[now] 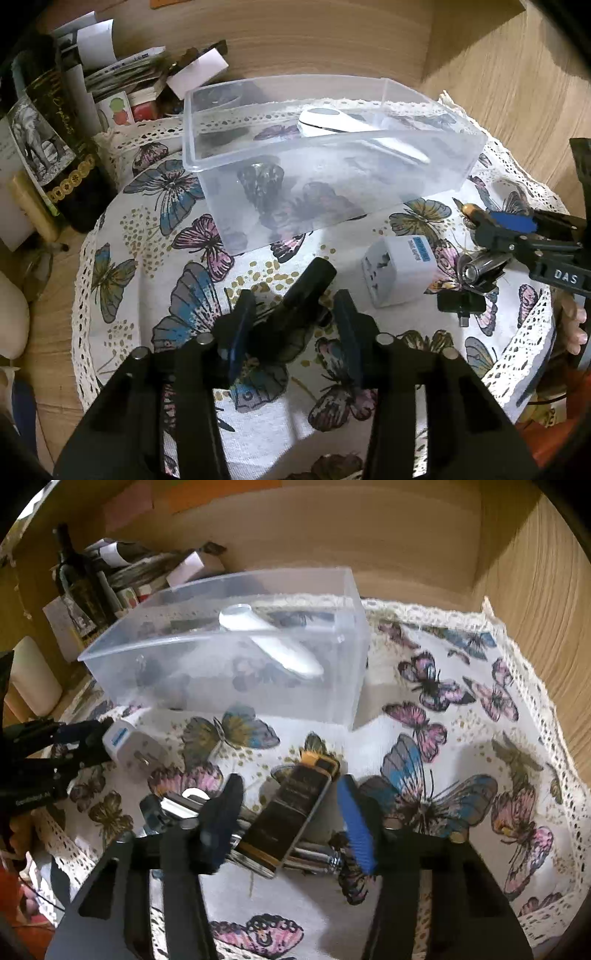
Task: Organize rigid objects
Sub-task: 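Grasp the black charger with the left tool while the right tool grasps the gold-black lighter, then carry the charger into the clear box with the left tool while the right tool releases the lighter inside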
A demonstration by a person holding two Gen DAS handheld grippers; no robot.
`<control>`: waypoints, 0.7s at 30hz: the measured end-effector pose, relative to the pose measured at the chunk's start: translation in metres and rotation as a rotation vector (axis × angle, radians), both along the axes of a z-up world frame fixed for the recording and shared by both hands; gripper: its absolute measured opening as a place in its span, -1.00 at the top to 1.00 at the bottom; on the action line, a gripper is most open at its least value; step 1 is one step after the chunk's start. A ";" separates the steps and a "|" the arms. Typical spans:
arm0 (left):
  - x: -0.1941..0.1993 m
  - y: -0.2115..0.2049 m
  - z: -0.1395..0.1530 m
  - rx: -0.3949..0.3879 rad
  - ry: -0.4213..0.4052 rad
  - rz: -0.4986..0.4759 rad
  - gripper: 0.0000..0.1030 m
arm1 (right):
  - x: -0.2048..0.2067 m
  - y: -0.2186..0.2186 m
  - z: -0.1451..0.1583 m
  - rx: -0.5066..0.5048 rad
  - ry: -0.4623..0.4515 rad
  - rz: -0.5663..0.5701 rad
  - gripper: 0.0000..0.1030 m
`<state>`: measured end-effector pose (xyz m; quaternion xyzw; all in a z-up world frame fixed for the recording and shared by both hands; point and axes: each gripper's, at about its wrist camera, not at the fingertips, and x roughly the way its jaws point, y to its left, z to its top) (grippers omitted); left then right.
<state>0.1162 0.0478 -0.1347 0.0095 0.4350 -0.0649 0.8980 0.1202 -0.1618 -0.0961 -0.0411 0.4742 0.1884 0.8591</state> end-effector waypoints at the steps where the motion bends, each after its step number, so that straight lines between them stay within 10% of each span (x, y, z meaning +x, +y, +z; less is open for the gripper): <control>1: 0.000 0.000 0.000 0.000 -0.002 0.001 0.18 | 0.001 -0.001 -0.001 0.001 0.005 -0.006 0.36; 21: -0.024 0.017 0.054 -0.034 -0.194 0.099 0.23 | -0.008 -0.010 0.060 0.075 -0.192 -0.026 0.59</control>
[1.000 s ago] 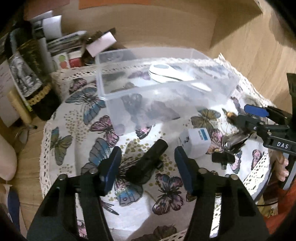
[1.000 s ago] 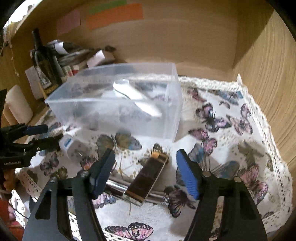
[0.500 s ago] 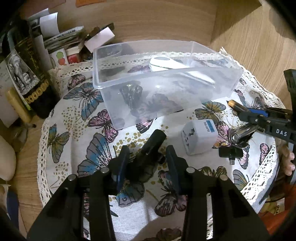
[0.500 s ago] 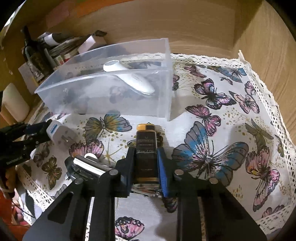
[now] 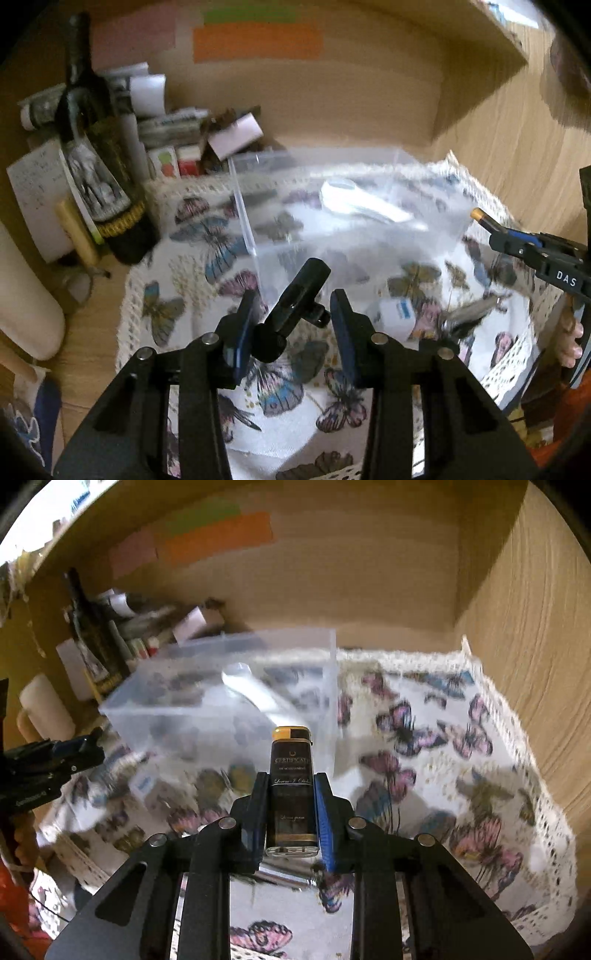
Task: Organize rigid objects
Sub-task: 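Carry the charger into the clear box with the left tool while the right tool releases the lighter inside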
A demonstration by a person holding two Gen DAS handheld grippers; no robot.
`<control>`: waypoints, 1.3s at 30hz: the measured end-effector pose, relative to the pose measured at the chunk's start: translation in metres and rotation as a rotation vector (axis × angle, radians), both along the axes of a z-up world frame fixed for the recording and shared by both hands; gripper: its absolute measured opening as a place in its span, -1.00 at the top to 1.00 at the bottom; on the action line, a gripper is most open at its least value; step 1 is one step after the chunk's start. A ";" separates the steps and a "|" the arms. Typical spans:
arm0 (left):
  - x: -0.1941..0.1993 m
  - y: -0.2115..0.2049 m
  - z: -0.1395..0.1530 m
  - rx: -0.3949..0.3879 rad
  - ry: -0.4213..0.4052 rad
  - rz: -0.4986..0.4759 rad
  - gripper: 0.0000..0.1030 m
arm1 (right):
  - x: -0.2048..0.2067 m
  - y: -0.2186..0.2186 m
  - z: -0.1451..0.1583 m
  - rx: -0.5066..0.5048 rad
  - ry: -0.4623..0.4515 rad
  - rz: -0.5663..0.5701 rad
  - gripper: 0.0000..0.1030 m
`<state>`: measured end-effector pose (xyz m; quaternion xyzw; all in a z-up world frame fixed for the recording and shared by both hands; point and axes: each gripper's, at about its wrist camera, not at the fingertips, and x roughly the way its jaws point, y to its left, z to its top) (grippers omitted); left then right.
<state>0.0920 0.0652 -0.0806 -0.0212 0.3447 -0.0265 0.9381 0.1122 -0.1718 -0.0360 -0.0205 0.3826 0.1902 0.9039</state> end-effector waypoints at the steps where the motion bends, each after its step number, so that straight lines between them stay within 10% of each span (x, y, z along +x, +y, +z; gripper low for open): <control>1: 0.001 0.001 0.003 -0.003 -0.011 0.004 0.23 | 0.002 0.000 0.004 0.004 -0.013 0.004 0.59; 18: 0.050 0.007 0.048 -0.030 -0.117 0.044 0.23 | 0.045 0.044 0.058 0.021 -0.199 0.084 0.59; 39: 0.120 -0.008 -0.005 -0.017 0.071 0.014 0.23 | 0.106 0.103 -0.020 -0.110 0.038 0.192 0.59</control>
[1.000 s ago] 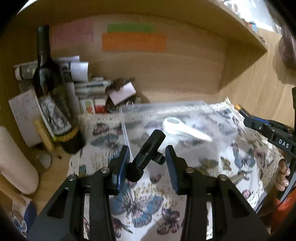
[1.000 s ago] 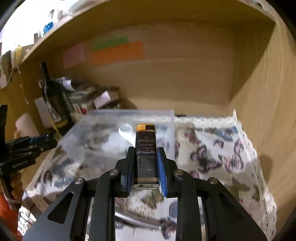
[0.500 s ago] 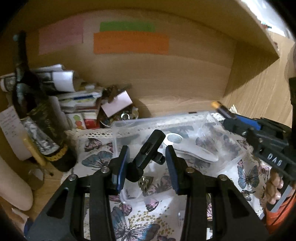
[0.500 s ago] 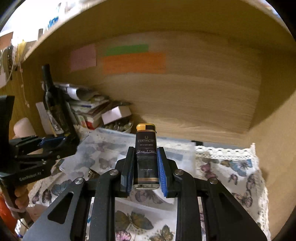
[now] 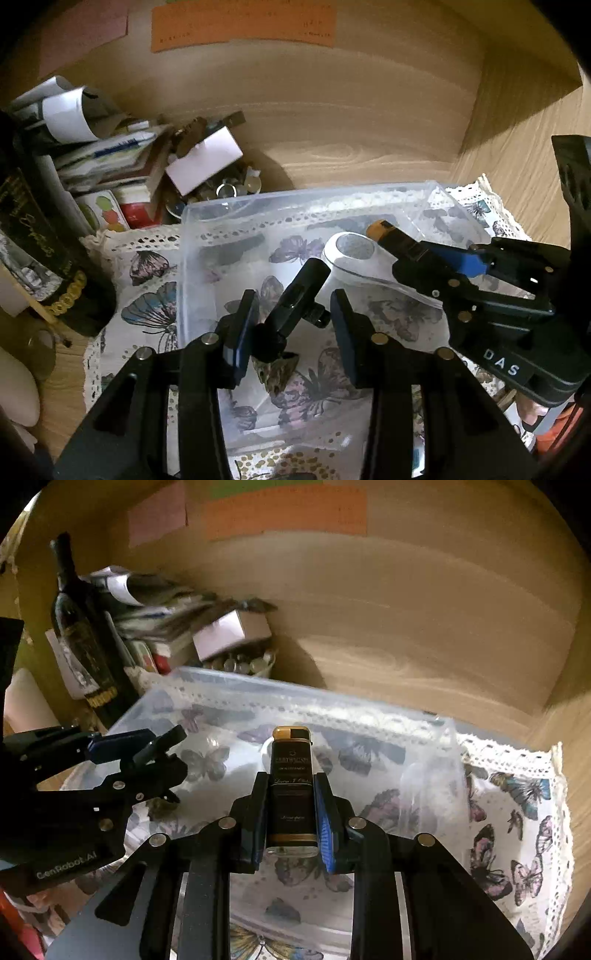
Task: Organize rigid objects
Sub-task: 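Carry the charger into the clear box with the left tool while the right tool releases the lighter inside, then grasp the white plug adapter with the left tool while the right tool grasps the silver tube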
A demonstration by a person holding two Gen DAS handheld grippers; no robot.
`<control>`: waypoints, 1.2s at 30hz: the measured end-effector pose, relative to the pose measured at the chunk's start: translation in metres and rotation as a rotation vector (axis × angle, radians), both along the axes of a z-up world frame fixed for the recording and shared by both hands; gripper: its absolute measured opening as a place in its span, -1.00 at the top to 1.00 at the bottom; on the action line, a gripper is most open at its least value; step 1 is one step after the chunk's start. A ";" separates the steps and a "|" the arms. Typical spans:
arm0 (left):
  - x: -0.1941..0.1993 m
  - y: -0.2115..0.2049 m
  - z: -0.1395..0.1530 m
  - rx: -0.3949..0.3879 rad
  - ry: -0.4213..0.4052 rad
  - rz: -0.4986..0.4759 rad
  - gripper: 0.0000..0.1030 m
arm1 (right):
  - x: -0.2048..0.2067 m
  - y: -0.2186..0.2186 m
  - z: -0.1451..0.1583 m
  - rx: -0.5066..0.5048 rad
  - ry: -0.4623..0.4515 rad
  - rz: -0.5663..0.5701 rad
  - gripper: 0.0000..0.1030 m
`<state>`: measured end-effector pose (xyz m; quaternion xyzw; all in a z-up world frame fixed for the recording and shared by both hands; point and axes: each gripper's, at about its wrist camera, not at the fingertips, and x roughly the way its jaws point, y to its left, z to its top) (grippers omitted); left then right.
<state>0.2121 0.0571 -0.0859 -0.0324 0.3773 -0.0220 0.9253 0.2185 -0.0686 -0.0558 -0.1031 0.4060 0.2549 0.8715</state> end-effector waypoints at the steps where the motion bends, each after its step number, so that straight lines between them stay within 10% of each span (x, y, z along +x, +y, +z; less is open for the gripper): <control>1: 0.001 0.000 -0.002 0.001 0.005 0.000 0.23 | 0.000 0.001 -0.002 -0.006 0.005 0.002 0.58; 10: -0.011 -0.001 0.008 0.006 -0.027 0.004 0.15 | -0.008 -0.002 0.010 -0.010 -0.047 -0.013 0.37; 18: -0.050 -0.003 0.040 0.021 -0.130 0.022 -0.33 | -0.043 -0.030 0.050 0.054 -0.172 -0.049 -0.29; 24: -0.082 -0.009 0.046 0.031 -0.166 0.014 -0.59 | -0.076 -0.056 0.062 0.067 -0.211 -0.061 -0.36; 36: -0.110 -0.028 -0.006 0.013 -0.015 -0.040 -0.60 | -0.116 -0.096 0.005 0.056 -0.034 -0.087 -0.37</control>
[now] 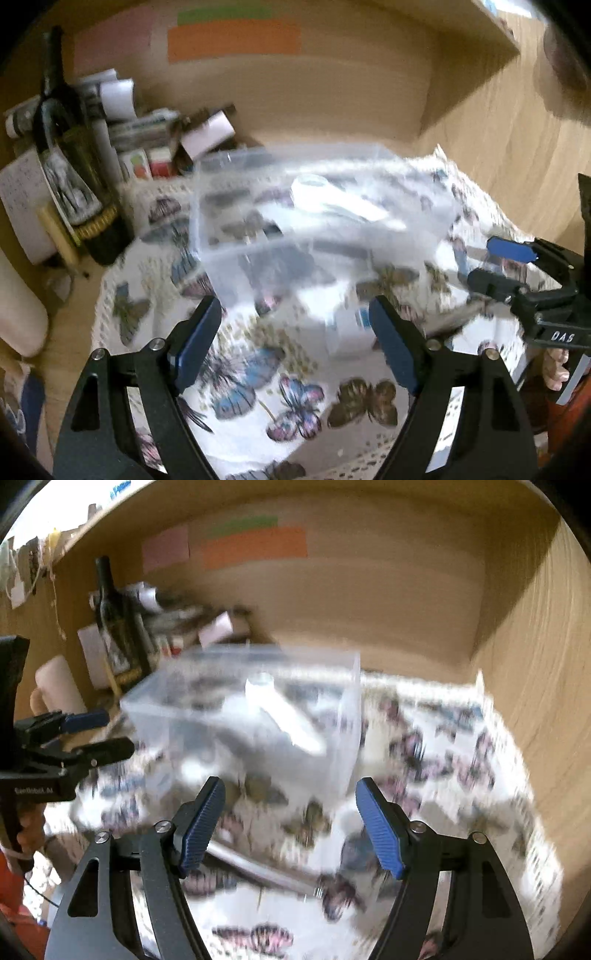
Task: Organize rigid objects
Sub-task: 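Grasp the white plug adapter with the left tool while the right tool grasps the silver tube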
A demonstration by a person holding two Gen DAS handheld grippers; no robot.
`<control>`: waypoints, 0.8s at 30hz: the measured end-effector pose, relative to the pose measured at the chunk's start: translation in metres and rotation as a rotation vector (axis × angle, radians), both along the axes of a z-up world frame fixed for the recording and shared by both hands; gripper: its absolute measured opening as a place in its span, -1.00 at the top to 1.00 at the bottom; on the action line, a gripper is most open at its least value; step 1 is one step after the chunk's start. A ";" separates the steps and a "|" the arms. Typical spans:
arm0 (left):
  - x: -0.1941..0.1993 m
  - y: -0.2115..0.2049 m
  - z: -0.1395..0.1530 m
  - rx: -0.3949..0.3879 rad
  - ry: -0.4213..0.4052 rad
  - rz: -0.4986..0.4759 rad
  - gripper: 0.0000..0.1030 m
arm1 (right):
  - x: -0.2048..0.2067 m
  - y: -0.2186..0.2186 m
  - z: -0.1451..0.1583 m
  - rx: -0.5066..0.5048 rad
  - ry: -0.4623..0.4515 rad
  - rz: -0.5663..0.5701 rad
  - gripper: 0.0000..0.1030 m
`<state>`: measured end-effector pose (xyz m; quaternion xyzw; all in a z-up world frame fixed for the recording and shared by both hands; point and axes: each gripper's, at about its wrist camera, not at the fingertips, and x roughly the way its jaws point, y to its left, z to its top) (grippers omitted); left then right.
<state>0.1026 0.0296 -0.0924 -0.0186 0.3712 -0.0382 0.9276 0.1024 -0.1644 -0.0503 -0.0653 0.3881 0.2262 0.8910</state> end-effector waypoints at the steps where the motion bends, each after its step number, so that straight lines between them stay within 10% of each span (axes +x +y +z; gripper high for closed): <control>1: 0.000 -0.002 -0.004 0.004 0.012 -0.005 -0.60 | -0.002 0.001 -0.008 -0.006 0.025 0.007 -0.37; 7: 0.000 -0.016 -0.019 0.018 0.055 -0.038 -0.42 | -0.012 0.012 -0.034 -0.067 0.084 0.069 -0.34; 16: 0.020 -0.034 -0.028 0.020 0.097 -0.081 -0.28 | 0.009 0.010 -0.043 -0.100 0.140 0.081 0.40; 20: 0.029 -0.037 -0.037 -0.002 0.134 -0.096 0.13 | 0.015 0.005 -0.043 -0.093 0.139 0.074 0.72; 24: 0.028 -0.035 -0.037 -0.009 0.122 -0.091 0.13 | 0.011 0.002 -0.038 -0.081 0.107 0.066 0.72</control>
